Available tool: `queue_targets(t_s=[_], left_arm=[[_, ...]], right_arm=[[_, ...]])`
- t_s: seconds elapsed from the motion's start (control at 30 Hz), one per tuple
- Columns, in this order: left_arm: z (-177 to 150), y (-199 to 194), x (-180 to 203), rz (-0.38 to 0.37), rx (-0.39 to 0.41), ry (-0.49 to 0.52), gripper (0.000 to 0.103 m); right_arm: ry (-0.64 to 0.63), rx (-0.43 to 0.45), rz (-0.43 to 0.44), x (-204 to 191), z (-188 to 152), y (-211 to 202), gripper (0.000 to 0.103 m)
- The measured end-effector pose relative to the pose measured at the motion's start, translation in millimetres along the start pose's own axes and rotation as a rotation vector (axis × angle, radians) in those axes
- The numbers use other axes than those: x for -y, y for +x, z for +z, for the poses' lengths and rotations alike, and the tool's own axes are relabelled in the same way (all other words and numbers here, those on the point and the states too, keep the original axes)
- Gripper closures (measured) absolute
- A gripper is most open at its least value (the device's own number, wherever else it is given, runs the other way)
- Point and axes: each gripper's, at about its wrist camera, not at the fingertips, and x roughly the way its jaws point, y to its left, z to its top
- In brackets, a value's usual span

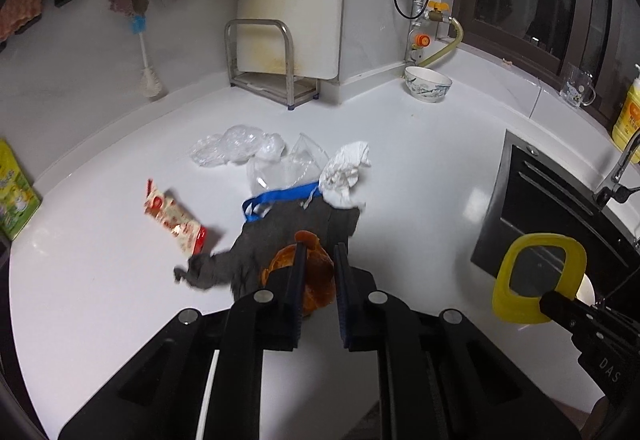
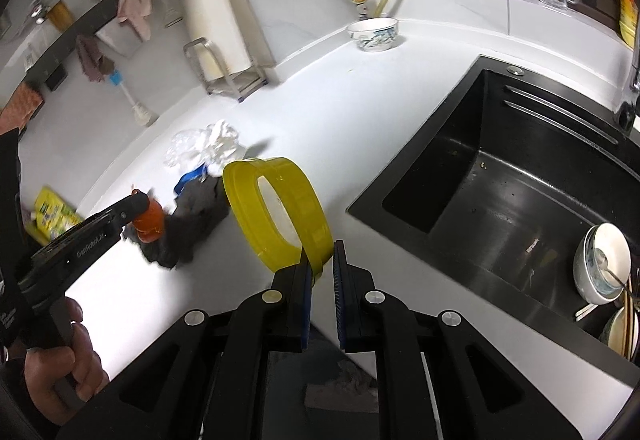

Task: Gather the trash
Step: 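Carry the orange ball and yellow lid over the bin and open both tools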

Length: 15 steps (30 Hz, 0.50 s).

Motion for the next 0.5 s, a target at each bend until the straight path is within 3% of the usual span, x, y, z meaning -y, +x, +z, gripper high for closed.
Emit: queue_targets(t_s=[0.5], left_arm=[[-82, -71, 24, 0.101, -0.063, -0.090, 0.089]], right_arm=[[-0.184, -0.114, 0.102, 8, -57, -40, 0.093]])
